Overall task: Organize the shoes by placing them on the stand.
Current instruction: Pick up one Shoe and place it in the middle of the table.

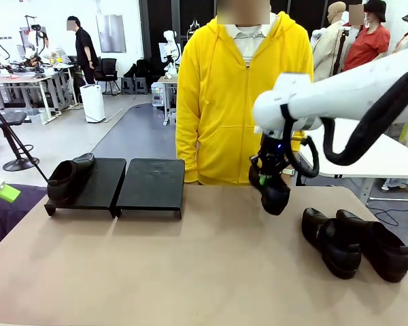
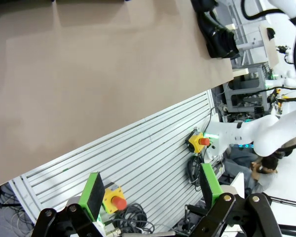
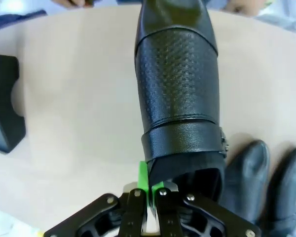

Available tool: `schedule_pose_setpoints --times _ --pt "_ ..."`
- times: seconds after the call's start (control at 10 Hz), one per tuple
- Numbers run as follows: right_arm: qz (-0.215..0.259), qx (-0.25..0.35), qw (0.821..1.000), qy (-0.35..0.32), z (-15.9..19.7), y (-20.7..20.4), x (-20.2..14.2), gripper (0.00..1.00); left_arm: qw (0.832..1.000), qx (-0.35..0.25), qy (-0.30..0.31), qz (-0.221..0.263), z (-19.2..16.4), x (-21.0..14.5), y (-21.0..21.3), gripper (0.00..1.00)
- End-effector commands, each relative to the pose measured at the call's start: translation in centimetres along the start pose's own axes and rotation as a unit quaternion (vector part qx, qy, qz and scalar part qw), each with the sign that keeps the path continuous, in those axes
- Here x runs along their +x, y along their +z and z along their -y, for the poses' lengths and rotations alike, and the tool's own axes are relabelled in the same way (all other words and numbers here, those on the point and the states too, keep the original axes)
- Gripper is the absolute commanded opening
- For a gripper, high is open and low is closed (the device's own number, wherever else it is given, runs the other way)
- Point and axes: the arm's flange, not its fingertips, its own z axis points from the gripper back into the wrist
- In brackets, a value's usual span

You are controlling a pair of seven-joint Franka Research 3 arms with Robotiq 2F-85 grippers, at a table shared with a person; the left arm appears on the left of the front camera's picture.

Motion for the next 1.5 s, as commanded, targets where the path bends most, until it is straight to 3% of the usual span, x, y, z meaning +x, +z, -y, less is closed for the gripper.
schedule_pose_setpoints --times 0.0,0.1,0.2,0.4,0.5,0.6,0.7,0.8,0.9,1.3,1.4 --pt "0.006 0.012 0.999 -0.029 1.6 6.5 -6.6 0.0 1.0 -0.01 -0.007 0.001 -0.1 -0.1 0.2 1.0" --pt "-0.055 0.083 0.995 -0.01 2.1 8.4 -9.6 0.0 1.0 -0.01 -0.007 0.001 -0.1 -0.1 0.2 1.0" --pt "-0.087 0.104 0.99 -0.03 2.7 10.3 -13.1 0.0 1.0 -0.01 -0.007 0.001 -0.1 -0.1 0.2 1.0" --pt "-0.02 0.113 0.989 -0.099 3.2 13.5 -20.5 0.0 1.0 -0.01 -0.007 0.001 -0.1 -0.1 0.2 1.0" --pt "-0.031 0.121 0.988 -0.089 2.6 13.9 -24.2 0.0 1.0 -0.01 -0.007 0.001 -0.1 -0.1 0.2 1.0" --pt "-0.007 0.12 0.989 -0.089 2.6 14.2 -26.7 0.0 1.0 -0.01 -0.007 0.001 -0.1 -0.1 0.2 1.0" --pt "0.013 0.125 0.987 -0.097 3.0 14.0 -27.3 0.0 1.0 -0.01 -0.007 0.001 -0.1 -0.1 0.2 1.0" --pt "-0.01 0.121 0.989 -0.084 4.7 13.7 -26.0 0.0 1.0 -0.01 -0.007 0.001 -0.1 -0.1 0.2 1.0" --pt "-0.025 0.114 0.99 -0.08 3.3 14.4 -26.7 0.0 1.0 -0.01 -0.007 0.001 -0.1 -0.1 0.2 1.0" --pt "-0.025 0.11 0.99 -0.083 3.6 13.6 -27.4 0.0 1.0 -0.01 -0.007 0.001 -0.1 -0.1 0.2 1.0" --pt "-0.008 0.062 0.996 -0.064 -0.7 13.3 -26.9 0.0 1.0 -0.01 -0.007 0.001 -0.1 -0.1 0.2 1.0"
